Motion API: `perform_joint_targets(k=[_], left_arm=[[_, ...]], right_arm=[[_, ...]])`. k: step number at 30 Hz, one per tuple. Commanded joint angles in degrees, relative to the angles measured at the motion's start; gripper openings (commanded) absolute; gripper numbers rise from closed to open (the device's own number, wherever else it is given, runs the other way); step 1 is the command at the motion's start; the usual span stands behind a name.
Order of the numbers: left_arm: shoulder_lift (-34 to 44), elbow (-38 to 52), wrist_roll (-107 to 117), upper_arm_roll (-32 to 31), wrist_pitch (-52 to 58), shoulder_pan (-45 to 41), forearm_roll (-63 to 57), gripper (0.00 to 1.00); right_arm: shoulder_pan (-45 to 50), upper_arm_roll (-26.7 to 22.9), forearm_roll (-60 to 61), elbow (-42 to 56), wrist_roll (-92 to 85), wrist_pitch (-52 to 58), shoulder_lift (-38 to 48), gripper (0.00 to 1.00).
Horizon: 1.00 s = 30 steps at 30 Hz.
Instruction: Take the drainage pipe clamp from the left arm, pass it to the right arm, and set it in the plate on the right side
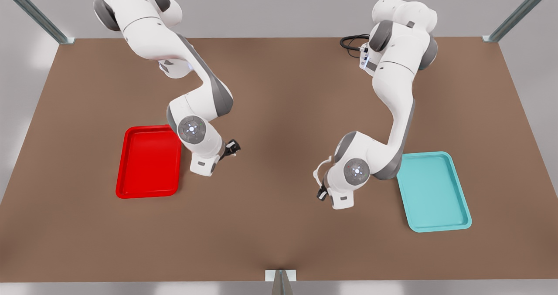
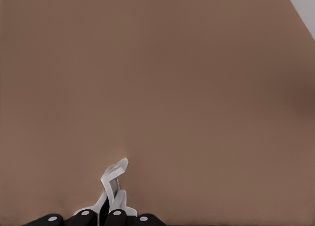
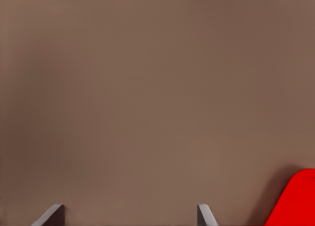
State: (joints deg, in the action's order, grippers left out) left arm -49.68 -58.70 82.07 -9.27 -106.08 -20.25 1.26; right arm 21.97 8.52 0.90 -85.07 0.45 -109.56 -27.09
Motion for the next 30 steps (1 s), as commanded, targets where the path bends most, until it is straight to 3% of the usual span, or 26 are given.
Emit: perform_joint_targets(k=[1, 7, 30], left_arm=[[-0.3, 0.4, 48.1, -0.2, -1.8, -0.8, 1.2, 0.21], [-2.8, 3.9, 53.1, -0.1, -6.2, -5.8, 1.0, 0.21], [-4.3, 5.1, 52.8, -1.1, -8.2, -7.6, 1.3, 0.21]], right_arm=[[2.0, 0.0, 0.6, 0.0, 11.1, -8.4, -1.1, 1.0], [6.0, 0.1, 3.6, 0.5, 13.4, -14.9, -3.8, 1.0], [10.5, 0.3, 4.6, 0.6, 12.5, -29.5, -11.7, 1.0]])
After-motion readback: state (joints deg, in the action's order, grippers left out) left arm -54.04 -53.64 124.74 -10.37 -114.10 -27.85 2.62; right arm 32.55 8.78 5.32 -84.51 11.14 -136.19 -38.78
